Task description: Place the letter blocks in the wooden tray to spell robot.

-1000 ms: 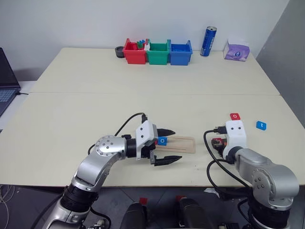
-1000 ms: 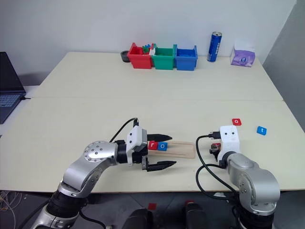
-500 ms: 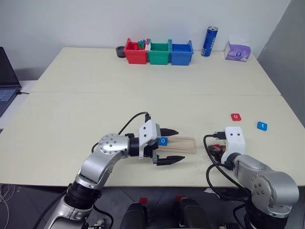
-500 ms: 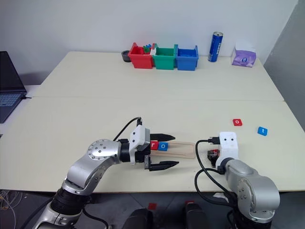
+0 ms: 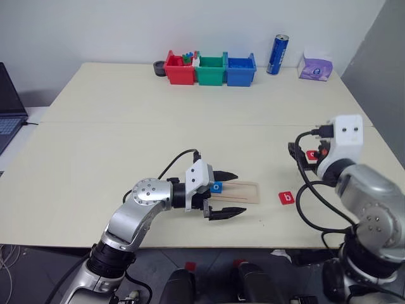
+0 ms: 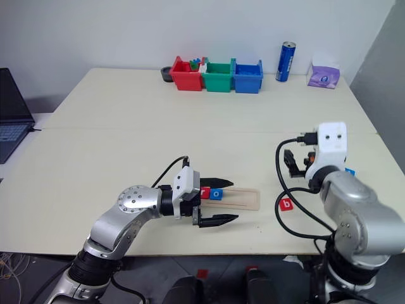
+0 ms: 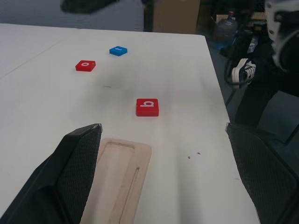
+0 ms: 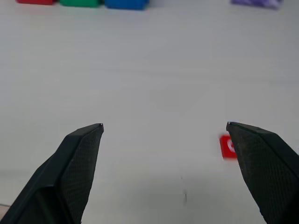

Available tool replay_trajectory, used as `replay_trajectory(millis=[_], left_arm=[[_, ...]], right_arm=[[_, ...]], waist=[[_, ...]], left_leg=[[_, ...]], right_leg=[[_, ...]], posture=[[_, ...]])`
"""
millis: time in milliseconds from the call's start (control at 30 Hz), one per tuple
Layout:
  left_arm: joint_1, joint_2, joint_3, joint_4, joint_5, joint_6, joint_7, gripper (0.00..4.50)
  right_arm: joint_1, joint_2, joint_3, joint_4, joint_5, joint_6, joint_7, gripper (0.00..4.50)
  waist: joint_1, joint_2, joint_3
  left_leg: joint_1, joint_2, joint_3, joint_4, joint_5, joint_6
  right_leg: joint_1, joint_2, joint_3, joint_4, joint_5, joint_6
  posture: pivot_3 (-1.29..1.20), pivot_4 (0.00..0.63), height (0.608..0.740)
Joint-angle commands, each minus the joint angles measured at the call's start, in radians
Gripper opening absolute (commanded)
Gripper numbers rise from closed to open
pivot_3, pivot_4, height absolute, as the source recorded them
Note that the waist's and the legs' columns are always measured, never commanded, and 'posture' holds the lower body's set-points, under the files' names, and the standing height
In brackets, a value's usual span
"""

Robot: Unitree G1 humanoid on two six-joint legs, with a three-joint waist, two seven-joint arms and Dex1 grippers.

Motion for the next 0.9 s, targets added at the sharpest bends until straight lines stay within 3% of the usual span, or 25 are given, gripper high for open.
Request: replay_trajectory(millis=[33, 167, 300, 633, 900], left_arm=[[-0.005, -0.004, 0.002, -0.002, -0.023, -0.028, -0.020, 4.50], [-0.030, -0.013, 0.005, 0.015, -0.039, -0.029, -0.046, 4.50], [-0.041, 0.020, 0.002, 0.022, -0.047, -0.048, -0.110, 4.50], [-0.040, 0.081, 0.021, 0.007, -0.055, -0.054, -0.161, 4.50], [-0.006, 0.107, 0.018, -0.043, -0.062, -0.038, -0.155, 4.50]], right_arm=[[0.095, -0.157, 0.051, 0.138, 0.058, -0.406, 0.362, 4.48], [0.237, -0.323, 0.153, 0.412, -0.013, -0.881, 0.698, 4.48], [0.252, -0.354, 0.217, 0.590, -0.027, -1.073, 0.827, 4.48], [0.236, -0.387, 0.323, 0.775, -0.083, -1.278, 0.971, 4.48], [0.176, -0.350, 0.381, 0.935, -0.135, -1.395, 0.985, 4.48]], waist=[[0.001, 0.000, 0.000], [0.002, -0.001, 0.000], [-0.006, -0.001, 0.001], [-0.001, 0.000, 0.001], [-0.003, 0.001, 0.002]], left_leg=[[-0.001, 0.000, 0.000, 0.000, 0.000, 0.000], [-0.001, -0.001, 0.001, 0.001, -0.003, 0.004], [0.001, -0.001, 0.003, 0.002, -0.003, 0.005], [0.008, 0.000, 0.003, 0.002, -0.003, 0.004], [0.009, 0.000, 0.002, 0.002, -0.003, 0.004]], right_leg=[[0.000, 0.000, 0.000, -0.001, 0.000, 0.000], [0.003, -0.002, 0.000, -0.005, 0.001, -0.002], [0.003, -0.002, 0.001, -0.003, 0.002, -0.002], [0.005, 0.000, 0.001, 0.003, -0.001, 0.002], [0.006, -0.001, 0.002, 0.003, 0.002, -0.003]], posture=[[0.00, 0.150, 0.740], [0.00, 0.150, 0.740], [0.00, 0.150, 0.740], [0.00, 0.150, 0.740], [0.00, 0.150, 0.740]])
